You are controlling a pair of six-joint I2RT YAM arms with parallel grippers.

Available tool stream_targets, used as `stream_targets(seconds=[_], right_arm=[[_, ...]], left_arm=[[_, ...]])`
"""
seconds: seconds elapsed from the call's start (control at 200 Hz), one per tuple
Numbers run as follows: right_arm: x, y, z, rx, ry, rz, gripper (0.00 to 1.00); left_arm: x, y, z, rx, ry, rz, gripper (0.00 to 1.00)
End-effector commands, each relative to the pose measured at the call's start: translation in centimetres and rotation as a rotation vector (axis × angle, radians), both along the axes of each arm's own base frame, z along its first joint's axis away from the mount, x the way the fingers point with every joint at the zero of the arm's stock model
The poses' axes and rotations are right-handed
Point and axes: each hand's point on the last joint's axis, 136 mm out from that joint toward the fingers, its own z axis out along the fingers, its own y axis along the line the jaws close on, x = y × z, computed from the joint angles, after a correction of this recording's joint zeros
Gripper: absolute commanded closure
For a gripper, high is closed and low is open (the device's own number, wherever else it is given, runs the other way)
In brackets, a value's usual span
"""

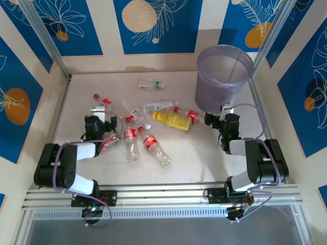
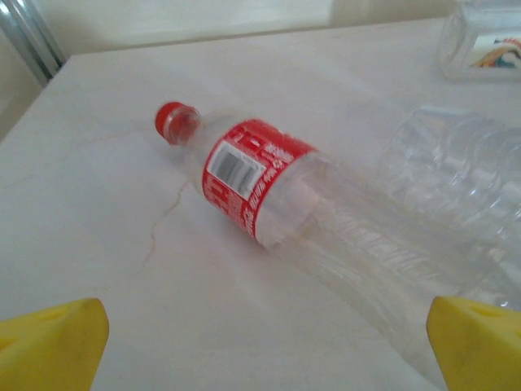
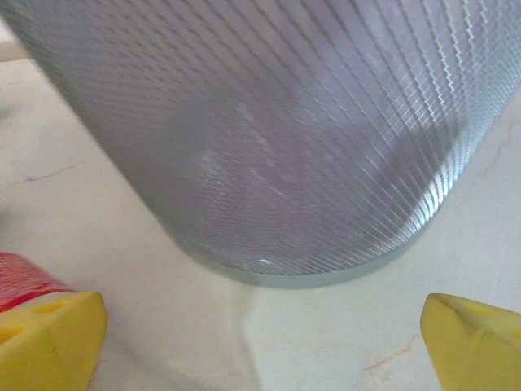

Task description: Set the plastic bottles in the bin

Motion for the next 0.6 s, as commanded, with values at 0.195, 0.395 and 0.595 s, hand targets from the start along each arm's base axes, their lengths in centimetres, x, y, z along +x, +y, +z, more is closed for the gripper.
stream_targets(seconds=[0.195,0.395,0.595], right_arm=[[-4.8,3.2,3.2,-0.13,0.142,-0.006,0.01],[-8.0,5.2,4.1,-0.112,0.242,0.054,0.01],[-10.3,7.2,6.1,-0.028,0.346,0.095,0.0]], left_arm=[[-2.2,2.2,6.0,-0.217,0.209,0.273,0.0],[-2.1,0.8,5.1,-0.372,0.326,0.309,0.0],[-6.7,-0.3,2.4,-0.373,0.509,0.272,0.0]])
